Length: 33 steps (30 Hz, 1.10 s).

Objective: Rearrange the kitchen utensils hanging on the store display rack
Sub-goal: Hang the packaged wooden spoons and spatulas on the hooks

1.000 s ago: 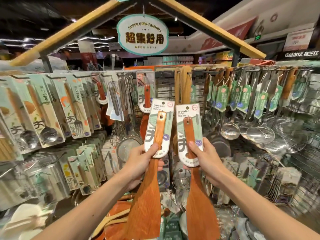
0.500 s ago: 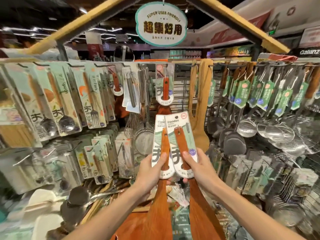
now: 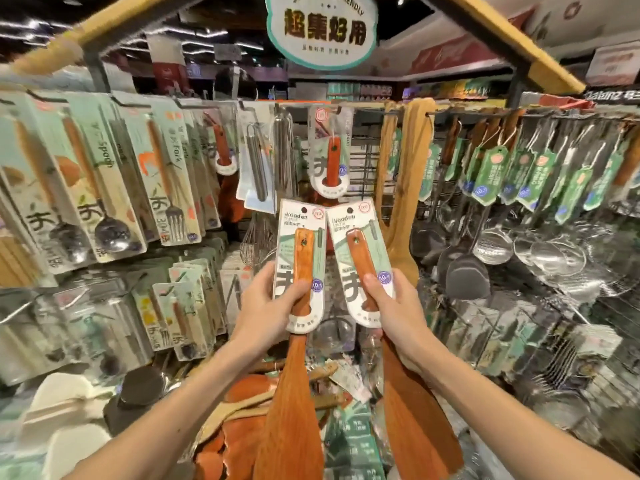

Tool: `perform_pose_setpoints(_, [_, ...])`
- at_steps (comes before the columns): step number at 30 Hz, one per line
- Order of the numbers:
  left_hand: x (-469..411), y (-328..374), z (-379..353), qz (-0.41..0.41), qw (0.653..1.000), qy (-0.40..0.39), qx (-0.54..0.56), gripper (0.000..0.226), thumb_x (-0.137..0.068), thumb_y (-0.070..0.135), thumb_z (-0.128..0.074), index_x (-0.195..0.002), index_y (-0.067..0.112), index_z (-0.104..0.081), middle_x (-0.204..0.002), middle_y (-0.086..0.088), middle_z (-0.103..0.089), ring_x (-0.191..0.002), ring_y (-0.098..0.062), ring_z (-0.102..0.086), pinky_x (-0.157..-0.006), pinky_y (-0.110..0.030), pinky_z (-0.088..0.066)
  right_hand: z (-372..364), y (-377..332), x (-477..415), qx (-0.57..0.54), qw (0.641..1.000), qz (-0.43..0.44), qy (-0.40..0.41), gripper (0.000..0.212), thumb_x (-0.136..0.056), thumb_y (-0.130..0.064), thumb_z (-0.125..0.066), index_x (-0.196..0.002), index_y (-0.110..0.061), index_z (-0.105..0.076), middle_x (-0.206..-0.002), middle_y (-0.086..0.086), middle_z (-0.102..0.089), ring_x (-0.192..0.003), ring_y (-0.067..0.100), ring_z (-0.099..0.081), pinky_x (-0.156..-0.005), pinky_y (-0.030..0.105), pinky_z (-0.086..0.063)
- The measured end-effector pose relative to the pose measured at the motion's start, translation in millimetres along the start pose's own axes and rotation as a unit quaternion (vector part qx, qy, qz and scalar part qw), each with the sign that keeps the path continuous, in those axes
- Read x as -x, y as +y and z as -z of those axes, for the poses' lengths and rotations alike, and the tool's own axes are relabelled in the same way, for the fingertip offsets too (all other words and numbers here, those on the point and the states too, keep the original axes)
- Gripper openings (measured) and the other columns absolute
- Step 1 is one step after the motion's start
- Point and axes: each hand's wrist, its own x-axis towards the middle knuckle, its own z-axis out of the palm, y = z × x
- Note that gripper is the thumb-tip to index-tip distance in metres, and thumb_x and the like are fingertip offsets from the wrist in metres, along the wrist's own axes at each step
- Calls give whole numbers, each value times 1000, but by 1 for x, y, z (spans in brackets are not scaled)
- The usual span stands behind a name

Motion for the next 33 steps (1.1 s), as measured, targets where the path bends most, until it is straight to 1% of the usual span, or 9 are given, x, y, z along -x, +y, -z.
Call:
perform_pose_setpoints(3, [-3, 1, -21, 6, 1000, 17, 6, 21, -92, 8, -66, -108, 21, -65, -99, 5, -77, -91, -15, -74, -81, -32, -59, 23, 6, -15, -18, 1000, -20, -11, 35, -95, -46, -59, -120, -22, -56, -115, 11, -67, -82, 16, -61, -52, 22, -46])
perform_pose_setpoints(8, [0, 4, -73, -11, 998, 59, -22, 16, -96, 12, -62, -107, 23, -64, -97, 11, -75, -83, -2, -72, -71, -16, -56, 67, 10, -29, -38, 998, -10, -51, 6, -101, -31, -54, -105, -29, -57, -107, 0, -69, -87, 12, -66, -75, 30, -54])
perform_pose_setpoints(10, [0, 7, -91, -18, 996, 85, -35, 12, -95, 21, -64, -108, 20, -67, -94, 11, -75, -82, -2, -73, -70, -18, -56, 84, 13, -36, -45, 997, -19, -67, 8, -100, -26, -56, -107, -28, -57, -106, 0, -69, -91, 17, -67, -68, 33, -53])
perform_pose_setpoints(13, [-1, 11, -106, -21, 993, 111, -45, 16, -94, 27, -66, -105, 17, -70, -85, 13, -75, -79, -3, -73, -67, -19, -56, 98, 14, -42, -50, 994, -44, -87, 17, -97, -11, -57, -112, -19, -58, -95, 2, -69, -73, 15, -65, -51, 32, -52])
perform_pose_setpoints(16, [-5, 16, -107, -13, 992, 109, -60, 6, -93, 27, -68, -96, 22, -71, -84, 12, -76, -77, -5, -73, -66, -23, -57, 109, 15, -42, -8, 994, -17, -105, 21, -94, -10, -64, -113, -17, -60, -99, 2, -72, -85, 19, -69, -76, 44, -58])
perform_pose_setpoints(18, [-11, 22, -105, -17, 993, 88, -73, 2, -92, 26, -69, -92, 25, -70, -85, 10, -76, -75, -5, -73, -59, -24, -54, 116, 15, -42, 4, 995, -2, -99, 22, -93, -8, -66, -113, -15, -62, -105, 7, -74, -92, 24, -72, -82, 38, -58])
perform_pose_setpoints(21, [-20, 34, -105, -33, 996, 54, -60, 9, -92, 18, -69, -99, 24, -70, -91, 4, -77, -70, -4, -72, -51, -16, -49, 126, 9, -44, 11, 997, 1, -80, 19, -93, -6, -65, -110, -16, -63, -102, 7, -75, -89, 17, -73, -68, 24, -54])
perform_pose_setpoints(26, [-34, 53, -103, -85, 994, 27, -65, 21, -90, 11, -71, -95, 31, -70, -94, 11, -77, -89, -10, -74, -77, -27, -58, 137, -4, -58, 19, 999, 23, -39, 19, -92, -7, -66, -100, -24, -66, -96, 3, -76, -93, 22, -73, -78, 34, -56])
perform_pose_setpoints(33, [-50, 85, -91, -147, 985, 39, -79, 19, -91, 13, -71, -104, 27, -68, -91, 17, -73, -81, 5, -70, -64, -10, -52, 137, -17, -71, 33, 999, 26, 14, 35, -89, -13, -72, -118, -16, -52, -99, 2, -76, -85, 13, -74, -75, 34, -59])
